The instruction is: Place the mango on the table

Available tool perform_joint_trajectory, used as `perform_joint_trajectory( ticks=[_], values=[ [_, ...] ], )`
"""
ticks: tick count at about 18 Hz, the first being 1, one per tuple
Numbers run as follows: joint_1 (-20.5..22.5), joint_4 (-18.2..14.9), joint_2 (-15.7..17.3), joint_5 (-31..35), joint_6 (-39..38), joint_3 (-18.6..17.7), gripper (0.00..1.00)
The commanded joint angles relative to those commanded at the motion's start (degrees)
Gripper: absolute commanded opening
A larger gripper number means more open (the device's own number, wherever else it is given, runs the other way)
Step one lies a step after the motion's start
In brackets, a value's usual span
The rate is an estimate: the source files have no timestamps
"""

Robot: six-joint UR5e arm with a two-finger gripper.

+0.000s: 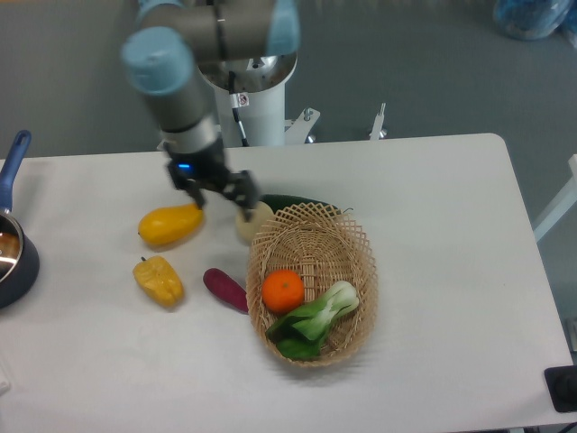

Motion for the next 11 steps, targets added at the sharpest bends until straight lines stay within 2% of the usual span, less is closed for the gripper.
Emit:
perform_joint_trajectory(
  ticks=[4, 8, 11],
  values=[
    [8.5, -0.1, -0.4, -5.5, 10.7, 0.6, 1.00],
    [12.2, -0.4, -1.1, -5.2, 15.9, 0.7, 1.00],
    [14.5, -1.1, -1.2, -4.9, 23.2, 0.7, 1.00]
  ],
)
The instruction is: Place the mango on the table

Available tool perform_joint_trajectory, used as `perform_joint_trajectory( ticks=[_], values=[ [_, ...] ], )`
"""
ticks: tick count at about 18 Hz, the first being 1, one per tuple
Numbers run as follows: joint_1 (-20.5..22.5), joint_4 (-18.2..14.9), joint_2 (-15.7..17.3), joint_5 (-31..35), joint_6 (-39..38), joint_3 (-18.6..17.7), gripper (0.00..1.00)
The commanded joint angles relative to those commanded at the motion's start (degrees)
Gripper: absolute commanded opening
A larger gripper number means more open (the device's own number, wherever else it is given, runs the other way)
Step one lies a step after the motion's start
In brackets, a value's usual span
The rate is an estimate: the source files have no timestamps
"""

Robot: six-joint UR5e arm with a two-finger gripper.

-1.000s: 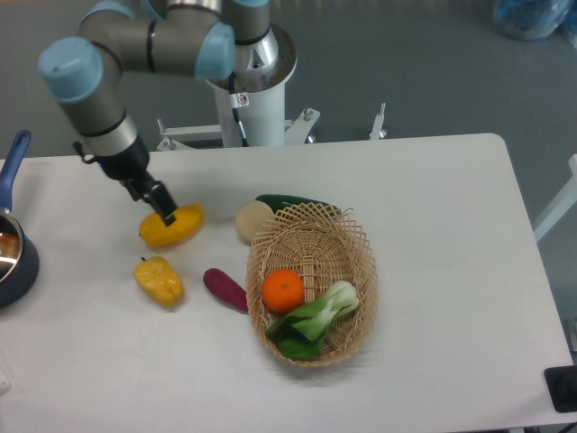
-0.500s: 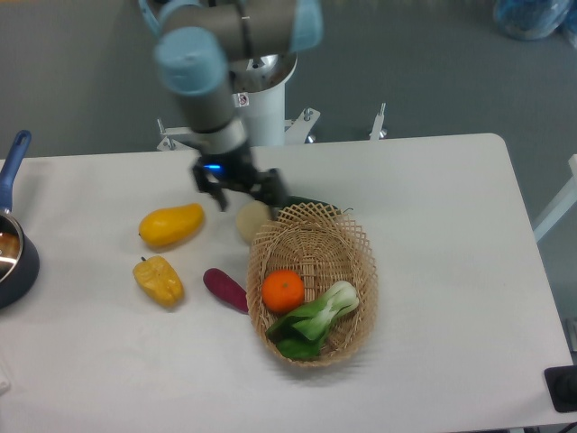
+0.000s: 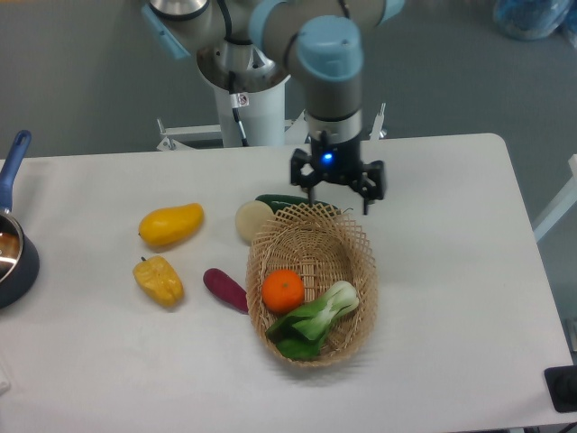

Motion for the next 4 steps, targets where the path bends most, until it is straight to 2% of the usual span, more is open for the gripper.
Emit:
perform_joint_trajectory(
  ticks=[4],
  values=[
    [1.5, -3.2, 0.2, 0.0, 2.8, 0.9, 1.00]
  ],
)
